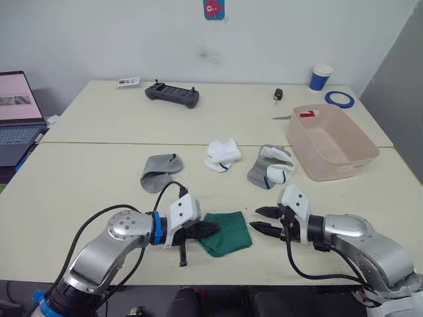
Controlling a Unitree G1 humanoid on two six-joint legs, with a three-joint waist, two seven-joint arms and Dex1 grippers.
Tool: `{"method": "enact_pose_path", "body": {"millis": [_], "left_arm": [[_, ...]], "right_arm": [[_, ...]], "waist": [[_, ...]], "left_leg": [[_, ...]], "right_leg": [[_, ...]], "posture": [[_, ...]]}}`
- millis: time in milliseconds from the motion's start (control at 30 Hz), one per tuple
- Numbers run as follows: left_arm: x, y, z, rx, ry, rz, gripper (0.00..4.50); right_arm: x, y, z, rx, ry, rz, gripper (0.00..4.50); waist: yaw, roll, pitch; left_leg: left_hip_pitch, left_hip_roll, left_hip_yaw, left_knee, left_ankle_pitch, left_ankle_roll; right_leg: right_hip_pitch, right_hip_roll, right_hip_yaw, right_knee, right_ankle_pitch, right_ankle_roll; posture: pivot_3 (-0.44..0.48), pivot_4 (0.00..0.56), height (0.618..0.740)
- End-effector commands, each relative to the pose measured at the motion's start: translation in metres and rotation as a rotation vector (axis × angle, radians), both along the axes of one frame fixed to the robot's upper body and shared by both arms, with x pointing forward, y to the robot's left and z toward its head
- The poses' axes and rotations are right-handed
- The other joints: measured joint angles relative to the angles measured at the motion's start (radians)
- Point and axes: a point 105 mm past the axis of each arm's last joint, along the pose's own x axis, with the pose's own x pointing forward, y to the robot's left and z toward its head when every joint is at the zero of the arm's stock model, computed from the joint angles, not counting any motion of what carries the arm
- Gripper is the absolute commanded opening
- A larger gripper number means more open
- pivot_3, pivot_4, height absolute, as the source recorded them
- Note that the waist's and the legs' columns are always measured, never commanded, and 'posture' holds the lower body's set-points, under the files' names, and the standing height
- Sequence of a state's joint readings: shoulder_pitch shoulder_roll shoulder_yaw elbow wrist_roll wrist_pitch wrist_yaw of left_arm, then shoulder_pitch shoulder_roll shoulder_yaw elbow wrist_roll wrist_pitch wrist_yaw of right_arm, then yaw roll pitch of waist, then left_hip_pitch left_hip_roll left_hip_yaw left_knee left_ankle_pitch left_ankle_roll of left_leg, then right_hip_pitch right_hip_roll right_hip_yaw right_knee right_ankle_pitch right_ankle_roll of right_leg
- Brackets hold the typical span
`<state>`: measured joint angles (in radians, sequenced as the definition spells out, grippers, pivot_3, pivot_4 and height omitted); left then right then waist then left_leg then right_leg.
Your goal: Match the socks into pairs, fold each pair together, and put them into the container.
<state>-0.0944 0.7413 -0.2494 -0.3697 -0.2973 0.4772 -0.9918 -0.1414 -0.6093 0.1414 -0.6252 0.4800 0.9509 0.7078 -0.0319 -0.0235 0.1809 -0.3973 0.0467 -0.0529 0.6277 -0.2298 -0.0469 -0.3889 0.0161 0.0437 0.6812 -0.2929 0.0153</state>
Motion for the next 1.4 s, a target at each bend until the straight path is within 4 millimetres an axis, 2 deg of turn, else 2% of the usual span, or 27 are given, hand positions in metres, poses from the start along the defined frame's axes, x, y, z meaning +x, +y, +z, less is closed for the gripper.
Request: {"method": "enact_pose_path", "body": {"millis": [33,100,233,300,500,600,733,900,1100,1200,1400], "left_arm": [[0.001,0.009,-0.014,0.035,0.001,0.030,0.00],[-0.003,0.011,-0.022,0.047,0.015,0.028,0.00],[-0.011,0.006,-0.028,0.037,0.029,0.017,0.00],[-0.012,0.005,-0.031,0.042,0.024,0.011,0.00],[-0.008,0.001,-0.032,0.052,-0.005,-0.003,0.00],[-0.006,0.000,-0.032,0.053,-0.012,-0.004,0.00],[0.000,0.008,-0.032,0.071,-0.030,0.019,0.00],[-0.002,0.008,-0.033,0.071,-0.029,0.021,0.00],[-0.003,0.008,-0.034,0.071,-0.030,0.025,0.00],[-0.003,0.008,-0.034,0.071,-0.035,0.024,0.00],[0.003,0.009,-0.026,0.029,-0.046,0.063,0.00]], "right_arm": [[-0.006,0.009,0.002,-0.002,0.034,0.029,3.79],[-0.005,0.011,-0.005,-0.025,0.081,0.025,4.47],[0.005,0.009,-0.020,-0.137,0.078,-0.016,4.47],[0.001,0.011,-0.024,-0.146,0.159,-0.011,4.47],[-0.017,0.040,-0.023,-0.058,0.404,0.073,4.47],[-0.018,0.049,-0.024,-0.053,0.438,0.076,4.47],[-0.003,0.062,-0.026,-0.003,0.450,0.020,4.47],[0.007,0.065,-0.023,0.058,0.469,-0.002,4.47],[0.014,0.065,-0.024,0.109,0.510,-0.029,4.47],[0.019,0.065,-0.025,0.123,0.524,-0.047,3.89],[0.022,0.067,-0.025,0.133,0.524,-0.049,1.80]], "waist": [[0.001,0.000,0.000],[0.000,0.000,0.000],[0.000,0.001,-0.001],[0.000,0.001,-0.001],[0.000,0.002,-0.007],[0.000,0.004,-0.008],[-0.001,0.003,-0.013],[-0.003,0.006,-0.016],[-0.004,0.007,-0.017],[-0.004,0.007,-0.017],[-0.004,0.008,-0.017]], "left_leg": [[0.000,0.000,0.000,0.000,0.000,0.000],[0.000,0.000,0.001,0.000,0.000,0.000],[0.001,0.000,0.001,0.000,0.000,0.000],[0.001,0.000,0.001,0.000,0.000,0.000],[0.003,0.000,0.001,0.000,0.000,0.000],[0.003,0.000,0.001,0.000,0.000,0.000],[0.003,0.000,0.001,0.000,0.000,0.000],[0.006,0.000,0.002,-0.001,0.000,0.000],[0.006,0.000,0.002,-0.001,0.000,0.000],[0.007,0.000,0.002,-0.001,0.000,0.000],[0.006,0.000,0.002,-0.002,0.000,0.000]], "right_leg": [[0.000,0.000,0.000,0.000,0.000,0.000],[0.000,0.000,0.001,0.000,0.000,0.000],[0.001,-0.001,0.001,0.000,0.000,0.000],[0.001,-0.001,0.001,0.000,0.000,0.000],[0.002,0.000,0.001,0.000,0.000,0.000],[0.002,0.000,0.001,0.000,0.000,0.000],[0.002,0.000,0.001,0.000,0.000,0.000],[0.003,0.000,0.002,0.000,-0.002,-0.006],[0.003,0.000,0.002,0.000,-0.002,-0.006],[0.003,0.000,0.002,0.000,-0.002,-0.006],[0.002,0.000,0.002,0.000,-0.002,-0.006]], "posture": [[0.000,0.150,0.740],[0.000,0.150,0.740],[0.000,0.150,0.740],[0.000,0.150,0.740],[0.000,0.150,0.740],[0.000,0.150,0.740],[0.000,0.150,0.740],[0.000,0.150,0.740],[0.000,0.150,0.740],[0.000,0.150,0.740],[0.000,0.150,0.740]]}}
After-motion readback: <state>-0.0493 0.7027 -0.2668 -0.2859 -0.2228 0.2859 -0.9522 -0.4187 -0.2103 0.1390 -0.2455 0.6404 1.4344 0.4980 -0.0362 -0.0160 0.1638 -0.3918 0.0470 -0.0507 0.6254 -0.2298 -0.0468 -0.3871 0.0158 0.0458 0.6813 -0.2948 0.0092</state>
